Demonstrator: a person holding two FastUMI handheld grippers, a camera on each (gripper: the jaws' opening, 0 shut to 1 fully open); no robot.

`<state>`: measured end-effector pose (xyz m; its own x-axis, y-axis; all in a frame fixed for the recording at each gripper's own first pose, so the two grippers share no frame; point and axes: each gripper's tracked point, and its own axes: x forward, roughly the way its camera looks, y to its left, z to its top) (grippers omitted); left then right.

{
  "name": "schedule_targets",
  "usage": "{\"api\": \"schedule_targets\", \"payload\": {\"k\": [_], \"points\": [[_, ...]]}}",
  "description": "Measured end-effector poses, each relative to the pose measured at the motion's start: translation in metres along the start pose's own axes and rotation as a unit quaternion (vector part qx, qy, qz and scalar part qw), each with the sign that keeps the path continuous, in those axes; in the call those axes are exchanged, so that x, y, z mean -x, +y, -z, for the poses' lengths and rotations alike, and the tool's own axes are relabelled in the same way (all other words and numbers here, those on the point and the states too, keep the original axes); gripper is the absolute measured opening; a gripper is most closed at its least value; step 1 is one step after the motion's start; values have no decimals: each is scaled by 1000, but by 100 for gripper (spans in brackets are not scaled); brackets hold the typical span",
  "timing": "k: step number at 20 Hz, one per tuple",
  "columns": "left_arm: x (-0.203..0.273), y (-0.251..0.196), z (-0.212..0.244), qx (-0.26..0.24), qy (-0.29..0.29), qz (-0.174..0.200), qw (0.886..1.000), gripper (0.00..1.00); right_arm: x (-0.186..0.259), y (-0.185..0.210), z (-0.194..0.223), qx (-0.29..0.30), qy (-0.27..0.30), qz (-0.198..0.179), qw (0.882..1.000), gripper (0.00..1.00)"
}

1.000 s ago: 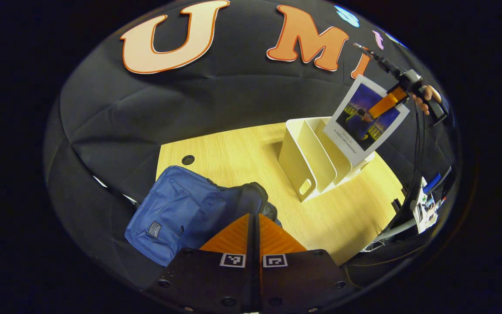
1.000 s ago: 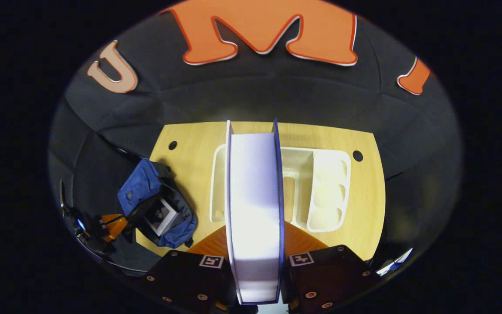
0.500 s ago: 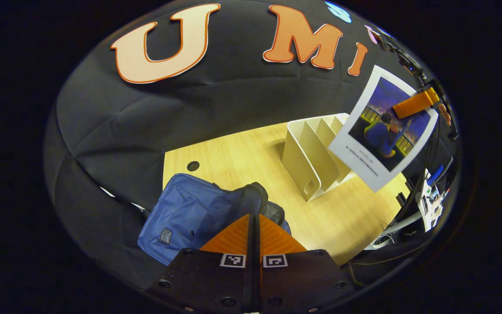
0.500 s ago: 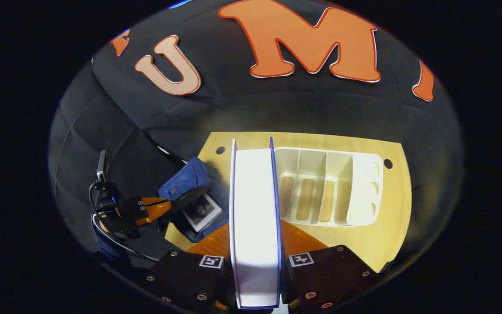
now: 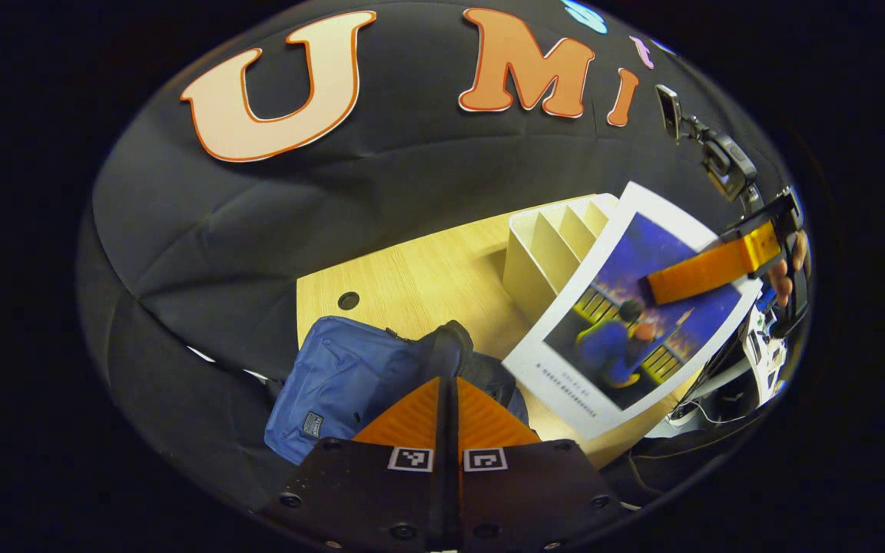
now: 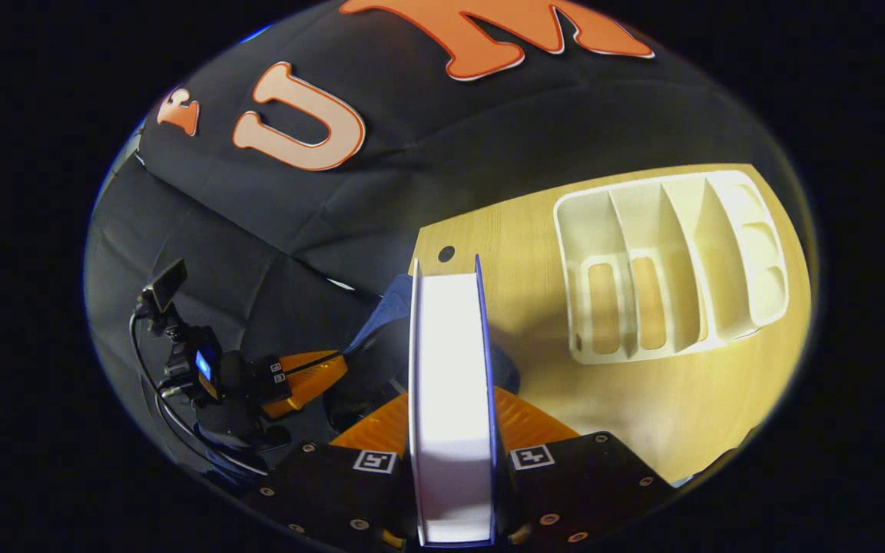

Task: Open the schoolbag, grab two books from the bookshelf and put them into the schoolbag.

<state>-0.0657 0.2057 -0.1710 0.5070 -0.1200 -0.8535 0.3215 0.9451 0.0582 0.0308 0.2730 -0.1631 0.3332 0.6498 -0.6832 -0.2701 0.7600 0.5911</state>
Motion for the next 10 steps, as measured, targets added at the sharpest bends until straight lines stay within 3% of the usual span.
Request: {"api": "schedule_targets", "payload": {"k": [10], "points": [[-1, -2, 4, -7, 9, 6, 1000, 0, -87, 17, 22, -140, -27, -53, 988, 39]]}}
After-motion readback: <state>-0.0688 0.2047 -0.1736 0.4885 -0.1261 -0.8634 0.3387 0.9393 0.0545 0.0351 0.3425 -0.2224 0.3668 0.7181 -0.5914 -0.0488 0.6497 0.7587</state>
